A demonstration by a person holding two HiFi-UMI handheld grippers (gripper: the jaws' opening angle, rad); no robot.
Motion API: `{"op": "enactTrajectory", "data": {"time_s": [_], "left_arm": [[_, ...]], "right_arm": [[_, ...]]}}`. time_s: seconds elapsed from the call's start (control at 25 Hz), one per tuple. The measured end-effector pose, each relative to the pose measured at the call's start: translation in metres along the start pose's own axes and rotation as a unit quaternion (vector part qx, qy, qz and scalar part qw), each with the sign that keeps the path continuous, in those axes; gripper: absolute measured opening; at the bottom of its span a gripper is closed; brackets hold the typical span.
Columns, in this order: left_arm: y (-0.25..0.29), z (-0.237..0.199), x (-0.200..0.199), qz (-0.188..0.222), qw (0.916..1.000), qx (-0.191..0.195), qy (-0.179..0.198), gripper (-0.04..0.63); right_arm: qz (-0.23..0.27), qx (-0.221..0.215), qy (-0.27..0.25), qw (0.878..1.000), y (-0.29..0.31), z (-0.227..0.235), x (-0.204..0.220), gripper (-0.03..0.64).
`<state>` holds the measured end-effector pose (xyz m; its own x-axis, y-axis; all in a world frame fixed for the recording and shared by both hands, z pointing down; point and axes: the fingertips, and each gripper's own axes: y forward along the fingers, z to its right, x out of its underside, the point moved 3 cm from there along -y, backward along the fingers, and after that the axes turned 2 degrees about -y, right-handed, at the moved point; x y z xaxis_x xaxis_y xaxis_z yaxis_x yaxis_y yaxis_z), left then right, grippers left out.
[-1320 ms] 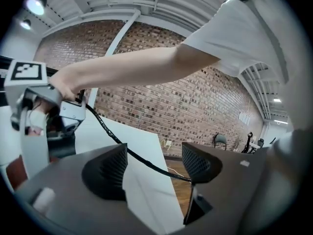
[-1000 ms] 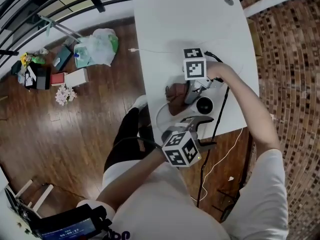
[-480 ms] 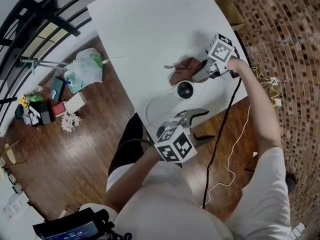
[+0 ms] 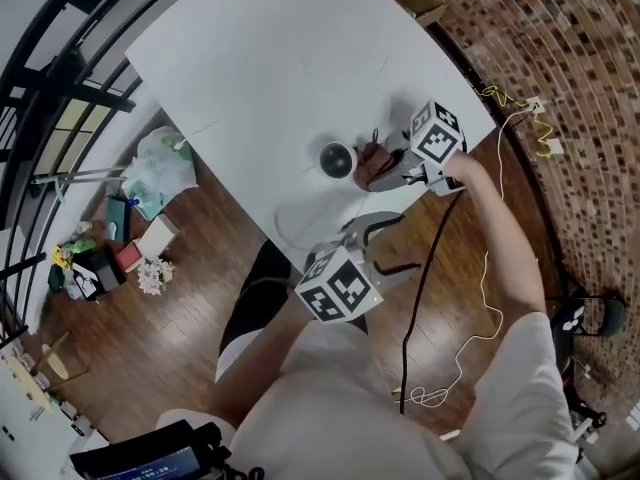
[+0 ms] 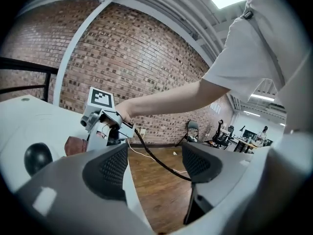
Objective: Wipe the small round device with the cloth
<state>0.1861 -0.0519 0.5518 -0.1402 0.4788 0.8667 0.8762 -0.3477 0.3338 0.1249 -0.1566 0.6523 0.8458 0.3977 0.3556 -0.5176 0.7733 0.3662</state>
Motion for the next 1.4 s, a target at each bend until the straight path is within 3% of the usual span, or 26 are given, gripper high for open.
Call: {"op": "enactTrajectory", "data": {"time_s": [0.2, 0.32, 0.48, 0.64, 0.72, 0.84, 0.92, 1.0, 1.08, 1.16, 1.24, 1.4], "left_arm": [[-0.013, -0.004, 0.011, -0.008, 0.9998, -0.018, -0.004, 0.367], [-0.022, -0.011, 0.011, 0.002, 0.9993, -0.035, -0.013, 0.367], [-0.031, -0.02, 0.002, 0.022, 0.9977, -0.061, -0.019, 0.367], [-0.045, -0.038, -0.004, 0.041, 0.9941, -0.096, -0.026, 0.366], [-0.054, -0.045, -0.002, 0.048, 0.9918, -0.114, -0.032, 0.367], [-0.064, -0.05, 0.004, 0.055, 0.9879, -0.139, -0.04, 0.366], [-0.072, -0.057, 0.006, 0.059, 0.9857, -0.151, -0.045, 0.367], [-0.078, -0.06, 0.009, 0.065, 0.984, -0.157, -0.053, 0.366], [-0.078, -0.062, 0.015, 0.067, 0.9827, -0.162, -0.06, 0.365], [-0.075, -0.065, 0.021, 0.069, 0.9808, -0.169, -0.068, 0.366], [-0.074, -0.067, 0.021, 0.082, 0.9781, -0.173, -0.082, 0.366], [-0.058, -0.062, 0.021, 0.08, 0.9815, -0.156, -0.077, 0.362]], "right_arm": [[-0.019, -0.038, -0.013, 0.999, 0.025, -0.023, 0.017, 0.026], [0.0, -0.009, -0.025, 1.0, -0.015, -0.024, -0.002, 0.026], [0.007, 0.041, -0.086, 0.995, -0.075, -0.038, -0.075, 0.026], [-0.024, 0.069, -0.138, 0.988, -0.084, -0.034, -0.168, 0.026], [-0.045, 0.052, -0.15, 0.986, -0.059, -0.034, -0.202, 0.026], [-0.123, -0.022, -0.15, 0.981, 0.005, -0.041, -0.21, 0.026], [-0.213, -0.075, -0.14, 0.964, 0.047, -0.044, -0.195, 0.026], [-0.311, -0.118, -0.123, 0.935, 0.076, -0.044, -0.167, 0.026], [-0.391, -0.14, -0.103, 0.904, 0.092, -0.04, -0.14, 0.026], [-0.432, -0.14, -0.094, 0.886, 0.099, -0.029, -0.125, 0.026], [-0.429, -0.123, -0.097, 0.889, 0.101, -0.017, -0.124, 0.026], [-0.34, -0.072, -0.09, 0.933, 0.079, 0.018, -0.135, 0.026]]}}
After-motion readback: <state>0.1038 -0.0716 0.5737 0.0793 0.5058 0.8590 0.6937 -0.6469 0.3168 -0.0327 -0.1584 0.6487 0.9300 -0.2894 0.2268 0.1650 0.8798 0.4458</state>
